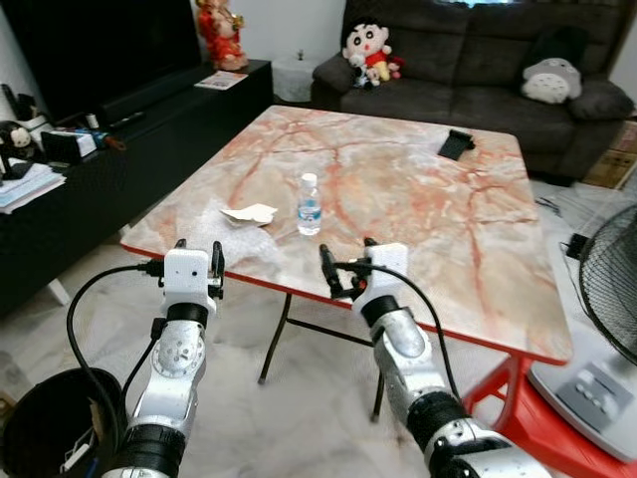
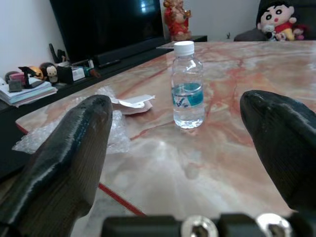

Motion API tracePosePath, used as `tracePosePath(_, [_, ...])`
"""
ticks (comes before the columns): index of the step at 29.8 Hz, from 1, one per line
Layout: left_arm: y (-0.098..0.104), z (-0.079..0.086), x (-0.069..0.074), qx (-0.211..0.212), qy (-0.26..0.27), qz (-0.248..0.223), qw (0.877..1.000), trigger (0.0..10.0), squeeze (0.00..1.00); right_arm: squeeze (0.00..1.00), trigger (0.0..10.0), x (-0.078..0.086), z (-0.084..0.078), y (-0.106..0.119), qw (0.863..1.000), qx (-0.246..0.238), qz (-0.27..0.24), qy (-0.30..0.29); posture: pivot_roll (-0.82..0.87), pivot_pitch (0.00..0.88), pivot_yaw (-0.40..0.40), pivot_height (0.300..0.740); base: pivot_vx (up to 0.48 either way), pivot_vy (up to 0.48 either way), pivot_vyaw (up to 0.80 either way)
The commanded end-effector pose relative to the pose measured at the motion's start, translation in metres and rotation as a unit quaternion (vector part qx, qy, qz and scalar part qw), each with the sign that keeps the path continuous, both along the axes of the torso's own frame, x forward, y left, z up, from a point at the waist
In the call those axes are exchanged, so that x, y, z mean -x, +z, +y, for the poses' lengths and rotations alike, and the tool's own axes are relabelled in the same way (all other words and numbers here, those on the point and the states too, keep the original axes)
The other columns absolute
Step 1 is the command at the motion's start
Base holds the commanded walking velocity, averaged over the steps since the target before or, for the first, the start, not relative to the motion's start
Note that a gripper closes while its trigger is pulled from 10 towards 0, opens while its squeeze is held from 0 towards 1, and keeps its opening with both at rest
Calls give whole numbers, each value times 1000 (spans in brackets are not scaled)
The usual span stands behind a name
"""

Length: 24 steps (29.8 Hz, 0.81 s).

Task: Picking trash to rubbish bin

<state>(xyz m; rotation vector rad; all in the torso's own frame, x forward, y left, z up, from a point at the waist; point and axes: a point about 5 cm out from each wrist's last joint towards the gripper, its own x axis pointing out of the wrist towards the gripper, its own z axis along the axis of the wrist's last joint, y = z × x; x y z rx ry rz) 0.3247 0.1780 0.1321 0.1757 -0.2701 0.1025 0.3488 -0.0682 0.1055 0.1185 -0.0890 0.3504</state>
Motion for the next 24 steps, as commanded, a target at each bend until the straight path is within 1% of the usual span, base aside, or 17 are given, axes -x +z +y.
tracePosePath(1, [5, -2, -1, 3, -4, -7, 1000, 10000, 0, 0, 10000, -3, -2, 6, 1000, 2, -11, -2, 25, 0, -21, 740, 304, 0, 0])
tracePosePath(7, [5, -2, -1, 3, -5, -7, 1000, 10000, 0, 0, 10000, -4, -1, 7, 1000, -7, -6, 1, 25, 0, -21, 740, 301, 0, 0])
tracePosePath(12, [5, -3, -2, 4, -6, -7, 1000, 10000, 0, 0, 10000, -4, -1, 8, 1000, -8, -12, 1, 26, 0, -24, 740, 302, 0, -730])
tracePosePath(24, [6, -4, -2, 4, -8, -9, 1000, 10000, 0, 0, 10000, -3, 0, 8, 1000, -10, -15, 5, 27, 0, -26, 740, 301, 0, 0])
